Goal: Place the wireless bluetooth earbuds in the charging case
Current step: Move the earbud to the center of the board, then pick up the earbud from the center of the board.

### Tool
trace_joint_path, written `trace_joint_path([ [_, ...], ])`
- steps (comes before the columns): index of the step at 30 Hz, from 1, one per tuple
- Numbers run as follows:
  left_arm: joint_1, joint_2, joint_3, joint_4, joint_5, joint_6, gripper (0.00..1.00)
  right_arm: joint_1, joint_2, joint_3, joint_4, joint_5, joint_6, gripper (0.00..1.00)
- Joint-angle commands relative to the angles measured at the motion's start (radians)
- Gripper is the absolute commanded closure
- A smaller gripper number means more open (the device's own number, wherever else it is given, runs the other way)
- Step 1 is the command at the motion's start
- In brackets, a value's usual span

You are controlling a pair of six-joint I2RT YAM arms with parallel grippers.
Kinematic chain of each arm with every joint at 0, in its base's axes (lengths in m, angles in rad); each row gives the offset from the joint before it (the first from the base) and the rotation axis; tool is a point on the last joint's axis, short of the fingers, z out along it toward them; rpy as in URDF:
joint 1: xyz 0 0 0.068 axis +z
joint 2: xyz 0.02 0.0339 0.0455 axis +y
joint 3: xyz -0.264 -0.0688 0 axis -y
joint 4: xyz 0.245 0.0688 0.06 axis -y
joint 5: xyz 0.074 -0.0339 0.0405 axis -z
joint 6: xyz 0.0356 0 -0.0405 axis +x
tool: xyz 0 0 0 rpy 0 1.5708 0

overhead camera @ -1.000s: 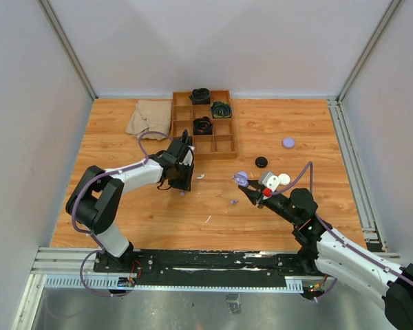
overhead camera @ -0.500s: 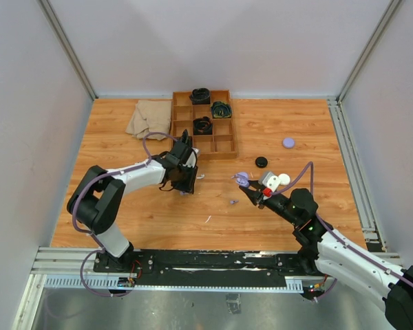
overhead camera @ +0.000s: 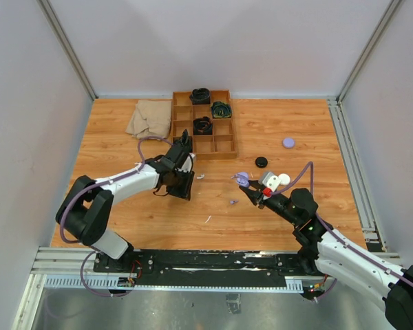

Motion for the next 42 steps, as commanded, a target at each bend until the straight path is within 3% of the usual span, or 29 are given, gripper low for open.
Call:
trace_joint_path([
  [1, -0.009, -0.105, 0.022, -0.030, -0.021, -0.032, 0.62, 0.014, -0.002, 0.038, 0.010, 0.000, -0.014, 0.89],
  [8, -0.009, -0.101, 0.089, -0.112, -0.186, 0.010, 0.55, 0.015, 0.001, 0.039, 0.007, -0.004, -0.012, 0.89],
  [16, -0.009, 0.030, 0.194, -0.178, -0.196, 0.216, 0.50, 0.014, -0.019, 0.030, -0.004, 0.000, -0.015, 0.89],
  [27, -0.058, 0.123, 0.230, -0.191, -0.152, 0.309, 0.50, 0.014, -0.031, 0.025, -0.014, 0.001, -0.019, 0.89],
  [42, -0.066, 0.215, 0.258, -0.199, -0.223, 0.328, 0.57, 0.015, -0.019, 0.025, -0.005, -0.010, -0.020, 0.89],
])
